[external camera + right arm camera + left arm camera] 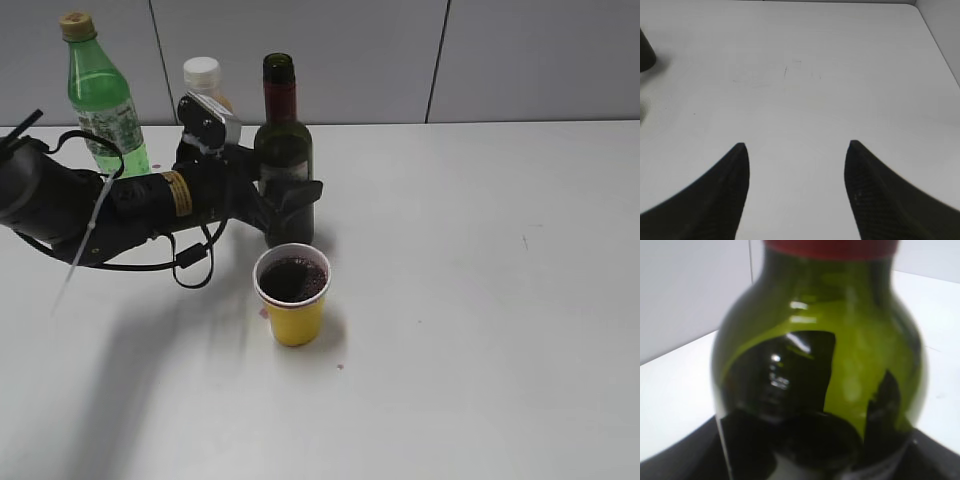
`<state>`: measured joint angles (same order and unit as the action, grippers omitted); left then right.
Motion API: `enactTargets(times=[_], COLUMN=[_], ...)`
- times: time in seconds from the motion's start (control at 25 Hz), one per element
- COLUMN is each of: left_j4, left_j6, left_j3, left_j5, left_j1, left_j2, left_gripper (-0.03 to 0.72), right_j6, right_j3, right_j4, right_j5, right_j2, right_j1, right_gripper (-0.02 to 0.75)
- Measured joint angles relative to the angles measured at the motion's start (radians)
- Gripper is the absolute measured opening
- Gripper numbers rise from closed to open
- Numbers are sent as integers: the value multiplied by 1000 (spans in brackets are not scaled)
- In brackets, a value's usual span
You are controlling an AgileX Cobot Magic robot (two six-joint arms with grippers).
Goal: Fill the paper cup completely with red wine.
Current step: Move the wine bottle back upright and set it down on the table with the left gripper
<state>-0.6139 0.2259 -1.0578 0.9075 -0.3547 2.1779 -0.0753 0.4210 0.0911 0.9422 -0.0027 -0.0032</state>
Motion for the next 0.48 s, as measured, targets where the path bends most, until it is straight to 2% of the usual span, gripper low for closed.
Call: enactTargets(times=[0.48], left_j4=[37], left_j6=[-30], left_j3=[0], left_j5=[-3], left_j1=[17], left_j2=[1], left_gripper=[550], right_j6=[0], right_j3=[0], right_j4=[0], right_j5=[0], right_j2=[0], right_j1=[0], right_gripper=[460])
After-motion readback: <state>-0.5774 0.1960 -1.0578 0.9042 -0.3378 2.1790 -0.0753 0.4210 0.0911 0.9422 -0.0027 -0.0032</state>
